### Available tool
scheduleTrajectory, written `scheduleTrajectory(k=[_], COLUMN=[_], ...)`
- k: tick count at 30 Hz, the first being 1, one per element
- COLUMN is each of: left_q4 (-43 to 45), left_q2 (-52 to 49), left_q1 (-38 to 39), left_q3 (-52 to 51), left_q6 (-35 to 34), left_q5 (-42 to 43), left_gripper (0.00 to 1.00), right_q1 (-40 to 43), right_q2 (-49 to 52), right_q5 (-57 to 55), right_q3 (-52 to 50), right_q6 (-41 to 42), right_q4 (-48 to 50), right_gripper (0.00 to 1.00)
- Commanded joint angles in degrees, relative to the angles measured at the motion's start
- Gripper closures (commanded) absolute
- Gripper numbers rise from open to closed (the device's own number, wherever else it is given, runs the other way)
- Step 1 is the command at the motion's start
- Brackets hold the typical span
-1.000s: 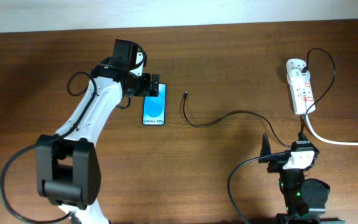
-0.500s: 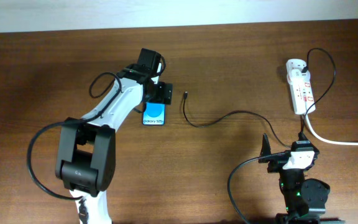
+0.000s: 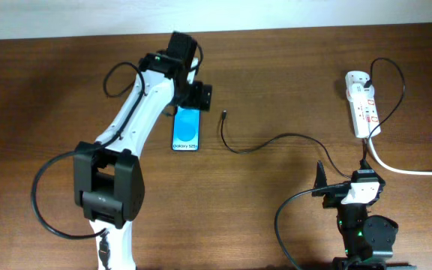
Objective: Plug charger to phone and switch on socket
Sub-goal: 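Lower the left gripper and grasp the phone's top edge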
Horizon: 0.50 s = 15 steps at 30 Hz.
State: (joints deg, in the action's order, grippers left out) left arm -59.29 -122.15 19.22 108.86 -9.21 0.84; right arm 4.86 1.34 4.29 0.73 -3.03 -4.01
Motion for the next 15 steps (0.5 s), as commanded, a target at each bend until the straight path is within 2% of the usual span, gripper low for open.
scheduleTrajectory(k=[1, 10, 15], left_q4=[-0.87, -0.35, 0.07], left_q2=[-1.46, -9.35, -10.4], left_q1=[0.28, 0.28, 0.28], left_q3=[0.48, 0.48, 0.48], left_q6=[1.14, 0.7, -4.7], left_q5=[1.09, 1.68, -2.34], left_gripper=[0.01, 0.01, 0.01], right_q1=[-0.35, -0.35, -0.35], right_q2=[-0.07, -0.07, -0.07], right_q5=[-0.28, -0.28, -0.28], right_q3=[-0.42, -0.42, -0.42], right_q6=[0.04, 0.04, 0.04], right_q4=[-0.11, -0.11, -0.11], right_gripper=[0.02, 0.02, 0.02])
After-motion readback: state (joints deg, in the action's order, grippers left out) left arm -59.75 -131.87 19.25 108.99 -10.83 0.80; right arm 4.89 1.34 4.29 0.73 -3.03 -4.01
